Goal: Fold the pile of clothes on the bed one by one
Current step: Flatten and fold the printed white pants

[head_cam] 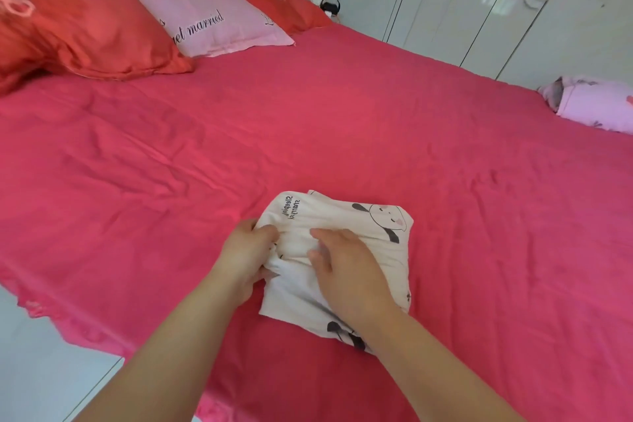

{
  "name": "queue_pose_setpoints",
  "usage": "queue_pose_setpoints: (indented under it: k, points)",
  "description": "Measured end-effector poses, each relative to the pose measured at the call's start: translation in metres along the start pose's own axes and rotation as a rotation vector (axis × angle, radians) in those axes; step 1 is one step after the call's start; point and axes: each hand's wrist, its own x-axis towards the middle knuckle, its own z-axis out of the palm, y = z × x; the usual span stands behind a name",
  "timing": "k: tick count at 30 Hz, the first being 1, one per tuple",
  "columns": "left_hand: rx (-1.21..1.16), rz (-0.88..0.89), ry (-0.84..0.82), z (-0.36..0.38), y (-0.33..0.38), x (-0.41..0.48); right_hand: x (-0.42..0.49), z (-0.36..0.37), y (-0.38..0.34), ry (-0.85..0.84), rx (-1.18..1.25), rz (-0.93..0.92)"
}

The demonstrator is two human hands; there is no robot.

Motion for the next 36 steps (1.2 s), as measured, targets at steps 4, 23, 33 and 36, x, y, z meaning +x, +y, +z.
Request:
queue_pose_setpoints:
  k: [4,23,33,36]
  points:
    - [-0.162,-0.062,0.015,0.009,0.008,-0.006,-0.029,-0.023,0.03,-0.109,-0.166,0.049]
    - [1.174,0.366,0.201,0.039,0.007,0.003,-0.026,-0.07,0.067,0.066,-0.126,0.067]
    - [1.545,0.453,-0.097,0.061,-0.052,0.052,0.004,0.019,0.112,-0.077,-0.324,0.283]
    - [1.527,0.467,-0.084,0.06,-0.055,0.054,0.007,0.023,0.118,-0.05,-0.318,0.268]
